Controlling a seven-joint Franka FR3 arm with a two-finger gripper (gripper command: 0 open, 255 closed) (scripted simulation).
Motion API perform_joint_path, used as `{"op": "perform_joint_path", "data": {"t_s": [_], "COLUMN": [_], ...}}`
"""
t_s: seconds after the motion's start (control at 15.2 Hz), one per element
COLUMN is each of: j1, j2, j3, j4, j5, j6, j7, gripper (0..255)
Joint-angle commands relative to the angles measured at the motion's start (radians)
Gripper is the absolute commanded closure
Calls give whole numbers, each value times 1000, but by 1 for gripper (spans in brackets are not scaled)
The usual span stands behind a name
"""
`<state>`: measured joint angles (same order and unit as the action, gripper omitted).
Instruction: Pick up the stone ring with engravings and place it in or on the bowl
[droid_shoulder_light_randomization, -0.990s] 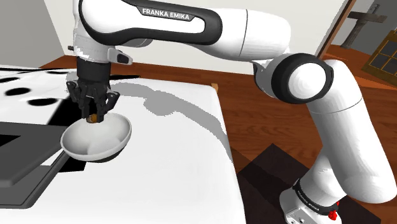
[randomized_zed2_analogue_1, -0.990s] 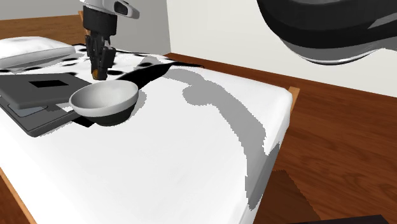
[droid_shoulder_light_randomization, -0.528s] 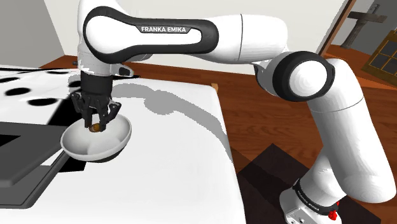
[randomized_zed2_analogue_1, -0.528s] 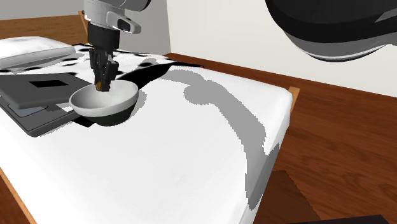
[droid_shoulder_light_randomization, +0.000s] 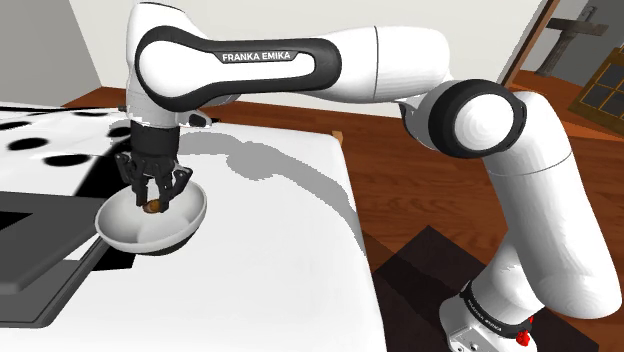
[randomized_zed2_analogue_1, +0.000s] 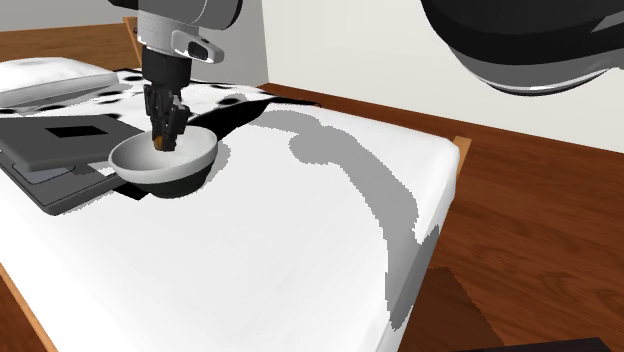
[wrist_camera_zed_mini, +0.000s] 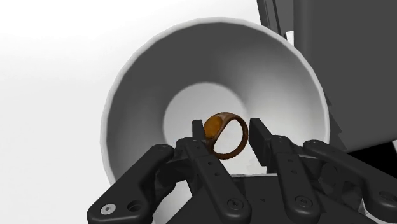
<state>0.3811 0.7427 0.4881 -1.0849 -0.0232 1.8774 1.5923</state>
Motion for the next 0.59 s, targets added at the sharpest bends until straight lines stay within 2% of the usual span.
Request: {"op": "perform_joint_path", "data": {"t_s": [0.0,0.07,0.13,0.46,0.53], "j1": [0,0,0,0,-2], "j2": [0,0,0,0,-5], "j3": [0,0,0,0,1], "j4": [0,0,0,0,24], "j5": [0,0,0,0,2], "j6": [0,0,0,0,-29], "j7": [0,0,0,0,-1], "gripper": [255,255,0,0,0]}}
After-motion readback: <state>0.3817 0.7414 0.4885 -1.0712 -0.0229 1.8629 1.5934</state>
